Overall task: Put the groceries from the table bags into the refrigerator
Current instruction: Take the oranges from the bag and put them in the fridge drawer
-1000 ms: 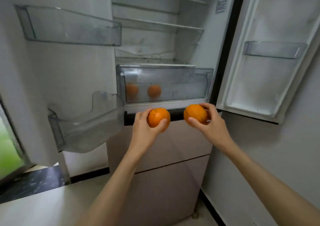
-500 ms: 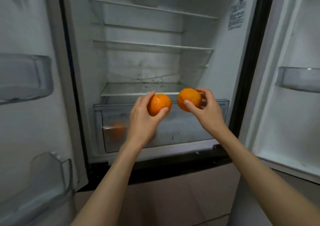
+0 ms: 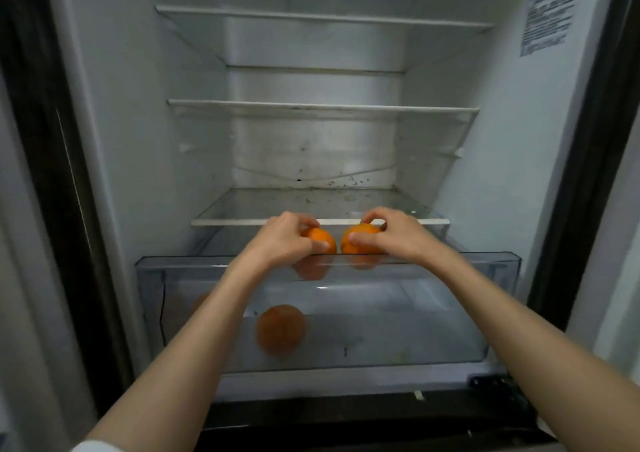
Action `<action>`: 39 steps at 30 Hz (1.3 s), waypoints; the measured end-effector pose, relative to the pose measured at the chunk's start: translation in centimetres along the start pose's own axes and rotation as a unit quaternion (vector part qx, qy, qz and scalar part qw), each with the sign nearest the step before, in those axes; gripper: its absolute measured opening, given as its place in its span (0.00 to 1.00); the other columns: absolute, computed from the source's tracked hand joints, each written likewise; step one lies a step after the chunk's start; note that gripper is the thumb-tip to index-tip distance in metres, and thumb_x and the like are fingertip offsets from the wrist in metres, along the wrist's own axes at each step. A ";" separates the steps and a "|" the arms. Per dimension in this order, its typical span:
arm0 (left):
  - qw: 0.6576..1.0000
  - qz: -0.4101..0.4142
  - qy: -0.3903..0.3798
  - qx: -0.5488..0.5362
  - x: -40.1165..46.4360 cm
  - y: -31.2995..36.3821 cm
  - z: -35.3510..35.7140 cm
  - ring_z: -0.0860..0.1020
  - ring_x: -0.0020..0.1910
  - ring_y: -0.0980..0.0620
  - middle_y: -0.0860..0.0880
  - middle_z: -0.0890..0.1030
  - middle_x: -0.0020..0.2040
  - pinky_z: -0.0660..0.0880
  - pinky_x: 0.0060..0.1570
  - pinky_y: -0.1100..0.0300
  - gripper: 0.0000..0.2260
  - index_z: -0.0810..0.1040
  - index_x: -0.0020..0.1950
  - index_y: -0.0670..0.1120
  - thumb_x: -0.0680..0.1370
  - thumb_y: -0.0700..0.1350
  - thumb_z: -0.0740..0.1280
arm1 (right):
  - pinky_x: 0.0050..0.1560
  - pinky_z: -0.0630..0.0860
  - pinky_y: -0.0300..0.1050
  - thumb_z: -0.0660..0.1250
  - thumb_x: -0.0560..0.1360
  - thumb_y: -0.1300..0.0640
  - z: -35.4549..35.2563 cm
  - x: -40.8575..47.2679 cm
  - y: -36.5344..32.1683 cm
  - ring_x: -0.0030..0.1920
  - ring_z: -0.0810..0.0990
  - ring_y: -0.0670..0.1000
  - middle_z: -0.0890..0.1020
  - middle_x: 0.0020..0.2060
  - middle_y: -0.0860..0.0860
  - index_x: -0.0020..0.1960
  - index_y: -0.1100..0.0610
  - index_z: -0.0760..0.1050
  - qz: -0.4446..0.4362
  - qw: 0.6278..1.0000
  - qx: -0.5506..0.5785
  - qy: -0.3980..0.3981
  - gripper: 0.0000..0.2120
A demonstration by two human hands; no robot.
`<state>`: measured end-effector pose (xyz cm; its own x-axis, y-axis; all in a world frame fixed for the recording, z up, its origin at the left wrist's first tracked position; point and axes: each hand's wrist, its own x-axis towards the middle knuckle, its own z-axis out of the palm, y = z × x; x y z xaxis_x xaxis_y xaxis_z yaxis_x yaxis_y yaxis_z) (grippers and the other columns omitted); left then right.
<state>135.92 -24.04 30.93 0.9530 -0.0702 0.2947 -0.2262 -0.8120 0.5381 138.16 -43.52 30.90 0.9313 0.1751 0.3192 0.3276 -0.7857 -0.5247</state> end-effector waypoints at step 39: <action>0.958 0.087 0.125 0.245 -22.1 -3.9 1.0 0.61 0.73 0.48 0.48 0.65 0.73 0.56 0.70 0.48 0.28 0.63 0.73 0.50 0.75 0.58 0.47 | 0.75 0.48 0.54 0.55 0.79 0.44 5.8 -16.9 -6.1 0.76 0.50 0.52 0.54 0.76 0.52 0.76 0.48 0.53 -0.159 0.974 -0.162 -0.005 0.28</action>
<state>115.98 -19.95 21.52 0.8178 -0.1370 0.5589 -0.1963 -0.9794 0.0472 121.32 -38.28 24.10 0.7928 0.4451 0.4163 0.5345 -0.8360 -0.1241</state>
